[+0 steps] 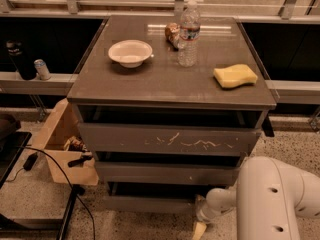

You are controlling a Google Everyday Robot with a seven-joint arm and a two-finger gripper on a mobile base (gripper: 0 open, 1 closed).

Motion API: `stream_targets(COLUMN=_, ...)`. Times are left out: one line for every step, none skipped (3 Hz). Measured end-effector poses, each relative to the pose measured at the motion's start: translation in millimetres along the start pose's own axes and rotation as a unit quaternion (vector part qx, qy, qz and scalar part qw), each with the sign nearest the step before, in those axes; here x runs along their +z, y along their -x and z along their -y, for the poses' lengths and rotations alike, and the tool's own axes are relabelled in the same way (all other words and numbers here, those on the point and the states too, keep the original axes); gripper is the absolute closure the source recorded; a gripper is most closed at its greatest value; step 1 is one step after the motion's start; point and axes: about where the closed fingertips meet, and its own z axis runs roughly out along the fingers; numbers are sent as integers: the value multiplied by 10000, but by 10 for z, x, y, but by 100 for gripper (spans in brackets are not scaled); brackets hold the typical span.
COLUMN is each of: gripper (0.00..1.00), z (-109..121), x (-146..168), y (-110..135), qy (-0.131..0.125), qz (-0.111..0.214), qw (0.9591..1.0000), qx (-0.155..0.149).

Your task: Open bottom drawer

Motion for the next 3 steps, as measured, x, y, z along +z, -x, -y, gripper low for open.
stream_targets(gripper=0, z=-13, x=-1, y=21, qy=43, qz=-14, qw=10000, qx=1)
stream_targets(gripper=0, z=-65, x=13, y=20, qy=117, qz=-42, qw=9999, qx=21)
stream_targets(gripper=0, z=-125, x=0, y=10, qy=183, qz=-57, qw=9998, qx=48)
